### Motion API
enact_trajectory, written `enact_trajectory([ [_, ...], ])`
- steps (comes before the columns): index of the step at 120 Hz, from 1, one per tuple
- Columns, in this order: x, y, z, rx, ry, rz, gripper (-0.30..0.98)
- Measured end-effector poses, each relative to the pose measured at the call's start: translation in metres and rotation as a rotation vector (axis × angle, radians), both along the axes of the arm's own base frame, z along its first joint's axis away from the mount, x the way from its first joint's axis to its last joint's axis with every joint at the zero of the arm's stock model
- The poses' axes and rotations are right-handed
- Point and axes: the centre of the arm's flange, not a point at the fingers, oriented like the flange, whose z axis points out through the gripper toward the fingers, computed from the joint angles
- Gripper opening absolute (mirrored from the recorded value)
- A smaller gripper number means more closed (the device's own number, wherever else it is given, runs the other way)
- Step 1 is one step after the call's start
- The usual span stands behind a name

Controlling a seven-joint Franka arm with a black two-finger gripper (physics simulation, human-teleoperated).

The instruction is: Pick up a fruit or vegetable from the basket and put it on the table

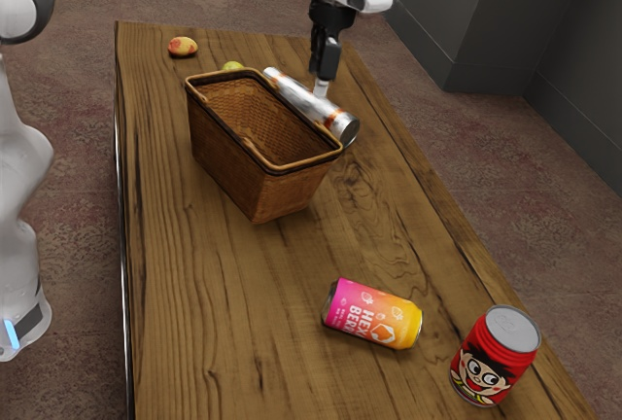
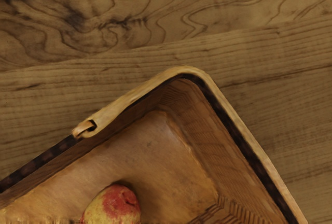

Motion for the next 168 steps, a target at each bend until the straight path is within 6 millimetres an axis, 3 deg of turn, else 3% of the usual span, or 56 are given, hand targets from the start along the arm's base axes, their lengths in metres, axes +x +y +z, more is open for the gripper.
enact_trajectory([
  [10,-0.009,0.047,-0.009,-0.017,-0.001,0.071,0.69],
  [15,-0.027,0.063,-0.009,-0.039,-0.016,0.080,0.69],
  [27,-0.047,0.084,-0.021,-0.061,-0.030,0.086,0.69],
  [41,-0.052,0.081,-0.044,-0.066,-0.021,0.066,0.69],
  [68,-0.050,0.082,-0.061,-0.031,-0.005,0.131,0.69],
  [80,-0.072,0.087,-0.066,-0.065,-0.014,0.156,0.69],
  [92,-0.082,0.077,-0.080,-0.069,-0.005,0.158,0.69],
  [102,-0.083,0.060,-0.091,-0.046,0.006,0.151,0.69],
  [132,-0.076,0.048,-0.100,-0.007,-0.009,0.202,0.69],
  [158,-0.075,0.074,-0.106,0.024,-0.029,0.288,0.69],
  [168,-0.072,0.064,-0.116,0.025,-0.024,0.280,0.69],
])
